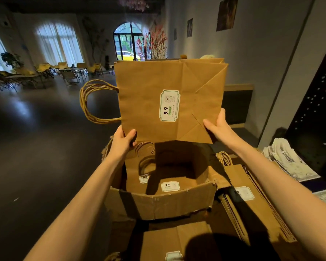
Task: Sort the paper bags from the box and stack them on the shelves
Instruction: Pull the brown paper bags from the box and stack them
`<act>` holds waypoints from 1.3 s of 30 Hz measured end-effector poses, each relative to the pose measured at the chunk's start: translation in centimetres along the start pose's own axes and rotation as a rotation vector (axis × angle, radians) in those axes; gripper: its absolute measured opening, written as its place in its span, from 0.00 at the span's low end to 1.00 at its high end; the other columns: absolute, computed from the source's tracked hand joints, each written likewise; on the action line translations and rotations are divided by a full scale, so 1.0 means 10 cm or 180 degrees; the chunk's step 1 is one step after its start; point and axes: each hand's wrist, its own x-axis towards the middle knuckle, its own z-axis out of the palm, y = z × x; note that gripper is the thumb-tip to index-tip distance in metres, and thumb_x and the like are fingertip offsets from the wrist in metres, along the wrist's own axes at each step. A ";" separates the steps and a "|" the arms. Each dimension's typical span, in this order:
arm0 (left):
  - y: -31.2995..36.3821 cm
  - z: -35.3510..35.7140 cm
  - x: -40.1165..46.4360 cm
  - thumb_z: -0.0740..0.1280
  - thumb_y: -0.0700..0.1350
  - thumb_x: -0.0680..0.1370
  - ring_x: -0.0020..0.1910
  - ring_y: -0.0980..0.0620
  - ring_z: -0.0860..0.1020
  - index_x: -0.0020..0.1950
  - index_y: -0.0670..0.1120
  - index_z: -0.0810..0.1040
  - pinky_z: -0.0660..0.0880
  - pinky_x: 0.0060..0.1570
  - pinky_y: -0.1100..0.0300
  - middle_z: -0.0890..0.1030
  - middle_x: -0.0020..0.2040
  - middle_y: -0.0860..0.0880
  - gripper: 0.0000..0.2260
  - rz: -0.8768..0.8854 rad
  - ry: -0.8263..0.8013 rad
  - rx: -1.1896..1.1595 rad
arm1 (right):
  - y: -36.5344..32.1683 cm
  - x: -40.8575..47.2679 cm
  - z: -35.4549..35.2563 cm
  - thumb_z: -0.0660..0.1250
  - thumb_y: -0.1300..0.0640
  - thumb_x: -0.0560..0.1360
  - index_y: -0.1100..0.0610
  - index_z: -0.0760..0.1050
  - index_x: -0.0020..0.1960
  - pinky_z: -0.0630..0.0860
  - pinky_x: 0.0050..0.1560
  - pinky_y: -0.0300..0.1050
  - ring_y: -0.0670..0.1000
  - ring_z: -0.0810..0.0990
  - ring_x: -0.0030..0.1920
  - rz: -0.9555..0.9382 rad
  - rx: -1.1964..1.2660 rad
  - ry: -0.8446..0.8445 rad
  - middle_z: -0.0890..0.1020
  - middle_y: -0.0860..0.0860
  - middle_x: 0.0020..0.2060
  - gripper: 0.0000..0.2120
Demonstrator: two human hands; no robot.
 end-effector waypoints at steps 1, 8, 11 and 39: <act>0.00 0.00 -0.04 0.56 0.40 0.82 0.35 0.56 0.72 0.63 0.47 0.67 0.71 0.35 0.64 0.78 0.45 0.54 0.10 0.0010 0.0124 0.0050 | 0.00 -0.03 -0.03 0.62 0.58 0.78 0.57 0.44 0.72 0.62 0.62 0.40 0.44 0.62 0.64 0.0043 -0.0062 -0.0202 0.59 0.46 0.63 0.32; -0.10 0.00 -0.44 0.58 0.43 0.81 0.38 0.52 0.78 0.70 0.43 0.64 0.76 0.40 0.59 0.77 0.59 0.47 0.17 0.0121 0.0445 0.0380 | 0.05 -0.38 -0.09 0.65 0.58 0.77 0.50 0.51 0.72 0.79 0.32 0.37 0.52 0.72 0.62 0.0203 0.0226 -0.0204 0.65 0.48 0.66 0.31; -0.16 0.06 -0.74 0.58 0.42 0.81 0.30 0.57 0.75 0.68 0.44 0.66 0.76 0.34 0.64 0.77 0.57 0.47 0.15 0.0012 0.0464 0.0258 | 0.15 -0.63 -0.07 0.63 0.57 0.78 0.52 0.59 0.70 0.80 0.33 0.37 0.52 0.75 0.60 0.0330 0.0392 -0.0012 0.71 0.51 0.66 0.23; -1.60 -0.08 -3.04 0.62 0.42 0.80 0.38 0.45 0.82 0.62 0.41 0.74 0.81 0.38 0.57 0.80 0.54 0.41 0.12 -0.1886 0.0909 0.0748 | 1.48 -3.05 0.71 0.63 0.56 0.79 0.61 0.62 0.69 0.77 0.32 0.39 0.52 0.73 0.55 0.1915 -0.0290 -0.0013 0.70 0.57 0.66 0.22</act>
